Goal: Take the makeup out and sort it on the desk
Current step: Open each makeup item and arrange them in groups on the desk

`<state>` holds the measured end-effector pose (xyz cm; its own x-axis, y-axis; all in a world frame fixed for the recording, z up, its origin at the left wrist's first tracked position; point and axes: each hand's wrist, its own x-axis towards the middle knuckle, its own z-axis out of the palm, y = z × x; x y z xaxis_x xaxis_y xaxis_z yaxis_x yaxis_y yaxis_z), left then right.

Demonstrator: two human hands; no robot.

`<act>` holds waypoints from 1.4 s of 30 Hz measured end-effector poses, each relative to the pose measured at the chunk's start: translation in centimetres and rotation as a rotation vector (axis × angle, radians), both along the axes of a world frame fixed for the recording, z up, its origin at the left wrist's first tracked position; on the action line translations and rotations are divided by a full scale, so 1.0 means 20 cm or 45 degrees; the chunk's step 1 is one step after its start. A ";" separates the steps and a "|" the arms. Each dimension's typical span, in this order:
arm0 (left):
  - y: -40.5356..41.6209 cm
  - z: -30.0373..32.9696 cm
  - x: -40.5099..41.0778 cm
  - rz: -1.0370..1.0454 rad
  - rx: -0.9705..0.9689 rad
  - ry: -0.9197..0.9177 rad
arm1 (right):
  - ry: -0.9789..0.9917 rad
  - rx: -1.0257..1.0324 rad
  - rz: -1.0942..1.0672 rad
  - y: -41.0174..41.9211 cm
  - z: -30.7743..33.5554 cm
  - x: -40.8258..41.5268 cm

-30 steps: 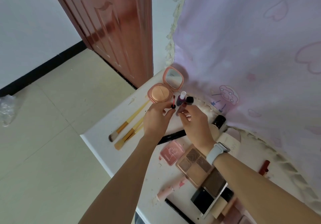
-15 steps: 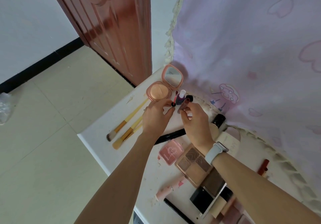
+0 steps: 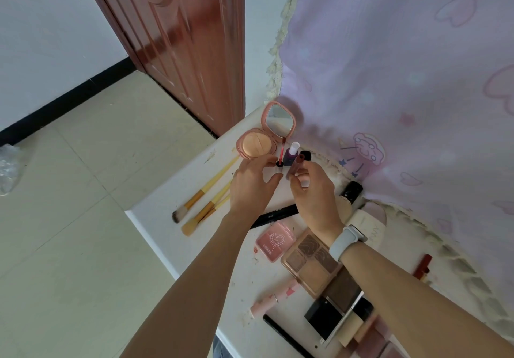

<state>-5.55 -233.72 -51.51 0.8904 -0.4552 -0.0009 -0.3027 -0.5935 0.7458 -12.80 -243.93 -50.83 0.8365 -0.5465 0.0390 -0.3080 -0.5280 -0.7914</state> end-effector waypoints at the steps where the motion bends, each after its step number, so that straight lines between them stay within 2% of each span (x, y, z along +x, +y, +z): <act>1: 0.00 0.00 0.00 0.003 -0.005 -0.005 | 0.005 0.008 -0.002 0.00 0.00 0.00; 10: -0.02 -0.01 0.01 0.001 -0.042 0.016 | 0.045 0.016 0.002 -0.01 0.01 -0.03; 18: -0.08 -0.02 0.01 0.080 0.020 0.061 | 0.040 0.065 -0.007 0.00 0.00 0.01; 22: -0.07 -0.03 0.03 0.042 -0.016 0.089 | 0.062 0.075 -0.018 0.00 0.00 0.01; 28: -0.06 -0.04 0.02 -0.035 -0.045 -0.007 | 0.055 0.102 0.012 -0.01 -0.01 0.02; 33: -0.03 -0.04 0.03 -0.025 -0.062 0.104 | 0.037 0.150 0.039 -0.02 -0.01 0.02; 37: 0.00 -0.02 0.04 -0.089 -0.095 0.056 | 0.045 0.180 0.089 -0.02 -0.01 0.01; 42: 0.01 -0.02 0.03 -0.073 -0.072 0.022 | 0.049 0.096 0.094 -0.02 0.00 0.00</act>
